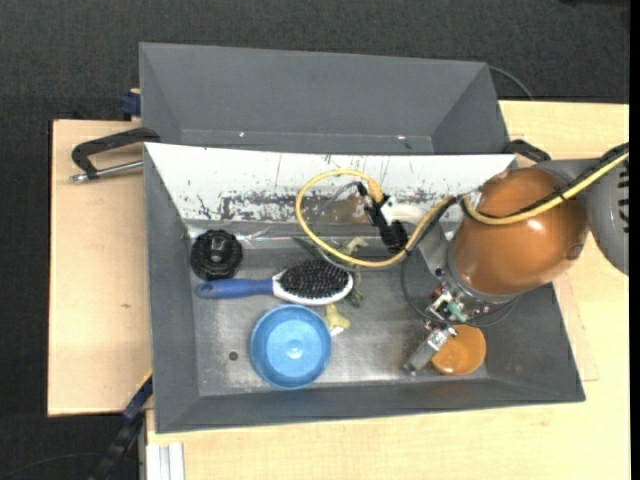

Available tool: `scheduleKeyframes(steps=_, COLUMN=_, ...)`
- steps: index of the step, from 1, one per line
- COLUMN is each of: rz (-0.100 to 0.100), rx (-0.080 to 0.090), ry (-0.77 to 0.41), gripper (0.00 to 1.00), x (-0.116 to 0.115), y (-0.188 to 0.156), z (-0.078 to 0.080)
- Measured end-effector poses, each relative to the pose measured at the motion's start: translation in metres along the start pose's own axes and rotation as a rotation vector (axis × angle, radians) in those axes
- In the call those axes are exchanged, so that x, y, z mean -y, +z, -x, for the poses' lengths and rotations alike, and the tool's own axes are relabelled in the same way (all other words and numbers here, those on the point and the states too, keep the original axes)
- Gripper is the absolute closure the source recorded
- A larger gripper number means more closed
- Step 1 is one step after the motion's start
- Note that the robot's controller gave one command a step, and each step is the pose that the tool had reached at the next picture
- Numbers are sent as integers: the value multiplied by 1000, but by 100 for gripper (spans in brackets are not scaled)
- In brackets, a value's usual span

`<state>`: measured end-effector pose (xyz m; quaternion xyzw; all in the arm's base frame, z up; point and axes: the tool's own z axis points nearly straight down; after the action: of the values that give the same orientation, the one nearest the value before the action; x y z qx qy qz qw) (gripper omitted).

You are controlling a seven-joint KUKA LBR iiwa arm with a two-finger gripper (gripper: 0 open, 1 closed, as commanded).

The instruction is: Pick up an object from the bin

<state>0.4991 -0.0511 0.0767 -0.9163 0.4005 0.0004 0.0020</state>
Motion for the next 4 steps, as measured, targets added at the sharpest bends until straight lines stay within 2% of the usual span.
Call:
scheduleKeyframes(steps=1, rz=0, rx=-4, ry=-23, gripper=0, x=-21, y=-3, z=-39)
scheduleKeyframes(steps=2, rz=0, rx=0, ry=-28, gripper=100, x=-19, y=-3, z=-36)
scheduleKeyframes(steps=3, rz=2, rx=-1, ry=-28, gripper=0, x=-20, y=-4, z=-37)
scheduleKeyframes(steps=4, rz=-15, rx=15, ry=-159, gripper=0, x=-41, y=3, z=-53)
